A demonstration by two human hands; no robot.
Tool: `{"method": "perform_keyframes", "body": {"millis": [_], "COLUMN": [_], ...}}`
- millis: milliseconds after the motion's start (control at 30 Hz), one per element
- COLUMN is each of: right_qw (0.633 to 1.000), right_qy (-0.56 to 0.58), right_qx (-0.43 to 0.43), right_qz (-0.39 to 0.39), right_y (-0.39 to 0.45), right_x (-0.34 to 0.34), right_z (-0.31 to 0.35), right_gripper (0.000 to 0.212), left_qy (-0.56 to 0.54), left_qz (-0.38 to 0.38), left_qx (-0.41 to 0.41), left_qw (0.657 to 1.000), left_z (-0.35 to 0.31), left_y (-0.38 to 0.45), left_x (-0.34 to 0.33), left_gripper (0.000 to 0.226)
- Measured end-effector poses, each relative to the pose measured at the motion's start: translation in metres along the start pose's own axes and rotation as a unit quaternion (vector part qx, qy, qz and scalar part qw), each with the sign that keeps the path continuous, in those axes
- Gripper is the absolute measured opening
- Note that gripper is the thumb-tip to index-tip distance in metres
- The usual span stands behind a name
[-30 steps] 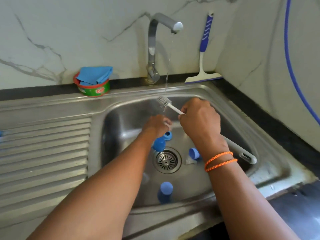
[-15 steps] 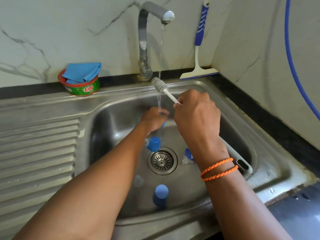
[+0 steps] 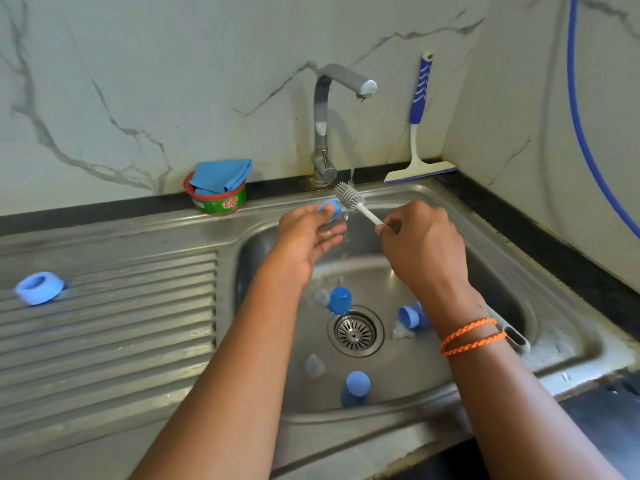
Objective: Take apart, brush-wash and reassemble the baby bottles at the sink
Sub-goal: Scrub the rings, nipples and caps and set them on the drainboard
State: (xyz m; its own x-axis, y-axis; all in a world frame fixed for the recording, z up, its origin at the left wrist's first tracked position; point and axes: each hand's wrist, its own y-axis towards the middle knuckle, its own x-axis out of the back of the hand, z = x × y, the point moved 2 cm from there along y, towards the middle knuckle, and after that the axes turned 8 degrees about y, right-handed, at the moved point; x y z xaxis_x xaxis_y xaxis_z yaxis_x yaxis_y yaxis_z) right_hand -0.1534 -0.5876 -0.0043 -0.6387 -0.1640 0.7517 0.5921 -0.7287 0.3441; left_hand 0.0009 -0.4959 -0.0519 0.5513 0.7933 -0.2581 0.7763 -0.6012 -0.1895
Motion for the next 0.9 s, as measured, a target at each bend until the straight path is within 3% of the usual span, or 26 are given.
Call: {"method": "perform_keyframes", "body": {"millis": [200, 367, 467, 600, 900], "right_qw": [0.994, 0.98, 0.98, 0.979, 0.995], "right_qy": [0.11, 0.198, 0.198, 0.195, 0.06], "right_qx": [-0.001, -0.006, 0.013, 0.061, 0.082], "right_qz": [-0.007, 0.009, 0.016, 0.012, 0.021], "right_y": [0.001, 0.004, 0.004, 0.003, -0.002], "right_x": [0.002, -0.002, -0.002, -0.005, -0.019], "right_z": [-0.009, -0.018, -0.02, -0.015, -0.012], "right_gripper": [0.023, 0.031, 0.02, 0.035, 0.051], "left_qy": [-0.131, -0.181, -0.165, -0.093, -0.102], "left_qz": [0.02, 0.022, 0.004, -0.039, -0.032], "left_qx": [0.053, 0.045, 0.011, -0.063, -0.068], "left_qw": [0.99, 0.982, 0.986, 0.993, 0.992], "left_z": [0.009, 0.011, 0.008, 0.006, 0.002], "left_y": [-0.012, -0.01, -0.004, 0.003, 0.006], "left_x": [-0.025, -0.029, -0.029, -0.027, -0.031], "left_gripper": [0.031, 0.025, 0.011, 0.014, 0.015]}}
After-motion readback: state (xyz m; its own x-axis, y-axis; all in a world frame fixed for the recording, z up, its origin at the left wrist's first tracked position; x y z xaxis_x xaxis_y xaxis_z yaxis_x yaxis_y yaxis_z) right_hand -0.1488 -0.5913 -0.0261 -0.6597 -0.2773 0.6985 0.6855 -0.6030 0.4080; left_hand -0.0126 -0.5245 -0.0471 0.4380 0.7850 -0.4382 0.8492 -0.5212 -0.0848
